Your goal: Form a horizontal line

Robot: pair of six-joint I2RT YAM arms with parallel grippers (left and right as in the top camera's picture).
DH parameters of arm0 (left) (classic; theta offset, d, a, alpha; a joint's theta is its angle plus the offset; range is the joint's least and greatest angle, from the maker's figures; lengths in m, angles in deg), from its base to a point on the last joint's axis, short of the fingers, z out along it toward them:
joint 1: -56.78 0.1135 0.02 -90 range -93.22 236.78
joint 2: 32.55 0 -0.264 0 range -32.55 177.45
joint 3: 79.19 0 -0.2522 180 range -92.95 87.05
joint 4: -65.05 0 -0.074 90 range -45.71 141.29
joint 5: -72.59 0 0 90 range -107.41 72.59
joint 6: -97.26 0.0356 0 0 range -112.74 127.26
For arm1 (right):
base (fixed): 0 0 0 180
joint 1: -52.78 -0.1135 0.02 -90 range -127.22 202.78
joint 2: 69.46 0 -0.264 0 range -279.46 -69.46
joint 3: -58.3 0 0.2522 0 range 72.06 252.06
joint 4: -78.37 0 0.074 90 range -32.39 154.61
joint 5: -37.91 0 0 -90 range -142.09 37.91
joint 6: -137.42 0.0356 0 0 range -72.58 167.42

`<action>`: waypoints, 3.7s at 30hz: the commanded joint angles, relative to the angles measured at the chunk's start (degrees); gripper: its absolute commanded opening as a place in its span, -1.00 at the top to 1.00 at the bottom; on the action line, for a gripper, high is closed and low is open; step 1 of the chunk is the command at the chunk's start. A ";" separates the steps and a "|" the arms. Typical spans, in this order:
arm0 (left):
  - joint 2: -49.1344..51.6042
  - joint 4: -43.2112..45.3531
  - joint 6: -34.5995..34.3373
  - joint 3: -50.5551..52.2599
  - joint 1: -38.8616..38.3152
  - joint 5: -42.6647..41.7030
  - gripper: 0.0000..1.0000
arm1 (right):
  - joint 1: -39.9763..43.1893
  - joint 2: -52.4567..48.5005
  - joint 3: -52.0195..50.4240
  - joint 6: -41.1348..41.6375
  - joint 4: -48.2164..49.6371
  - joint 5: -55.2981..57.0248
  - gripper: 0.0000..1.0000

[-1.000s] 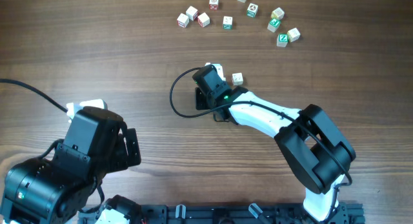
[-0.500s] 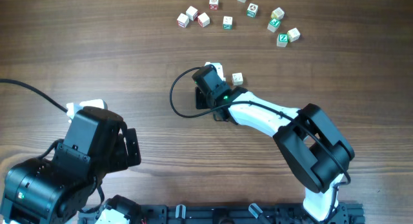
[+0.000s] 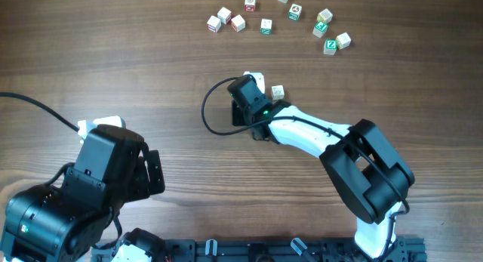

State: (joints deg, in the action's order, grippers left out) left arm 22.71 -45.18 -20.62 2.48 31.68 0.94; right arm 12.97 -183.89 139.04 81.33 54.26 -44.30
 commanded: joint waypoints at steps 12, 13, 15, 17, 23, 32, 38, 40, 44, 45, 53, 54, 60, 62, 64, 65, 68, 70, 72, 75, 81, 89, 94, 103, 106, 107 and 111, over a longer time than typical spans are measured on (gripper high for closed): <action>-0.09 -0.02 0.46 0.13 -0.02 0.15 -1.00 | 0.17 -1.42 -0.37 0.72 0.94 1.18 0.91; -0.09 -0.02 0.46 0.13 -0.02 0.15 -1.00 | 0.17 -1.42 -0.37 0.74 0.96 1.18 0.91; -0.09 -0.02 0.48 0.13 -0.02 0.15 -1.00 | 0.17 -1.42 -0.37 0.74 0.96 1.18 0.91; -0.09 -0.02 0.46 0.13 -0.02 0.15 -1.00 | 0.17 -1.42 -0.37 0.74 0.85 1.18 0.91; -0.09 -0.02 0.46 0.13 -0.02 0.15 -1.00 | 0.15 -0.22 1.73 0.81 -8.55 -3.63 0.91; -0.09 -0.02 0.46 0.13 -0.02 0.15 -1.00 | 2.69 15.87 4.28 0.79 -15.78 5.51 0.91; -0.09 -0.02 0.46 0.13 -0.02 0.15 -1.00 | 5.79 10.60 4.26 -2.03 -3.67 8.68 0.91; -0.09 -0.02 0.48 0.13 -0.02 0.15 -1.00 | 6.36 6.36 4.26 -4.02 0.42 8.17 0.91; -0.09 -0.02 0.48 0.13 -0.02 0.15 -1.00 | 7.26 2.45 5.11 -7.08 2.64 3.67 0.91; -0.09 -0.02 0.46 0.13 -0.02 0.15 -1.00 | 7.72 2.19 5.11 -6.88 2.12 3.69 0.91; -0.09 -0.02 0.46 0.13 -0.02 0.15 -1.00 | 13.60 -0.11 5.14 -0.55 0.70 0.70 0.91; -0.09 -0.02 0.46 0.13 -0.02 0.15 -1.00 | 14.27 -0.11 5.14 -0.52 0.59 -0.52 0.91; -0.09 -0.02 0.46 0.13 -0.02 0.15 -1.00 | 17.07 -0.13 5.11 -0.02 -2.29 -3.61 0.91; -0.09 -0.02 0.46 0.13 -0.02 0.15 -1.00 | 16.96 -0.11 5.11 0.02 -3.37 -3.87 0.91; -0.09 -0.02 0.48 0.13 -0.02 0.15 -1.00 | 16.96 -0.09 5.14 1.18 -5.57 -3.21 0.91; -0.09 -0.02 0.46 0.13 -0.02 0.15 -1.00 | 17.27 0.04 5.22 3.48 -8.46 -0.81 0.91; -0.09 -0.02 0.48 0.13 -0.02 0.15 -1.00 | 18.82 0.46 5.57 5.70 -14.36 1.60 0.91; -0.09 -0.02 0.46 0.13 -0.02 0.15 -1.00 | 19.23 0.66 5.57 5.66 -16.06 1.57 0.91; -0.09 -0.02 0.48 0.13 -0.02 0.15 -1.00 | 19.21 0.72 5.57 5.29 -17.44 0.48 0.91; -0.09 -0.02 0.48 0.13 -0.02 0.15 -1.00 | 19.23 0.72 5.57 5.09 -15.74 0.42 0.91; -0.09 -0.02 0.48 0.13 -0.02 0.15 -1.00 | 19.26 -0.02 5.55 -1.16 -5.42 0.20 0.91; -0.09 -0.02 0.46 0.13 -0.02 0.15 -1.00 | 19.10 -1.01 5.53 -9.88 -3.08 -9.92 0.90; -0.09 -0.02 0.46 0.13 -0.02 0.15 -1.00 | 19.12 -2.27 5.53 -9.75 -3.10 -8.72 0.91; -0.09 -0.02 0.46 0.13 -0.02 0.15 -1.00 | 19.10 -2.47 5.49 -12.98 -3.69 -12.46 0.91; -0.09 -0.02 0.46 0.13 -0.02 0.15 -1.00 | 19.10 -2.47 5.49 -12.94 -4.31 -12.50 0.91; -0.09 -0.02 0.48 0.13 -0.02 0.15 -1.00 | 19.10 -2.47 5.49 -12.96 -4.35 -13.00 0.91; -0.09 -0.02 0.48 0.13 -0.02 0.15 -1.00 | 19.10 -2.47 5.49 -13.46 -4.00 -13.29 0.91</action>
State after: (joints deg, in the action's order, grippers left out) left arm 22.71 -45.18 -20.62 2.48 31.68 0.94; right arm 32.25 -185.31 143.74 69.55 50.02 -56.43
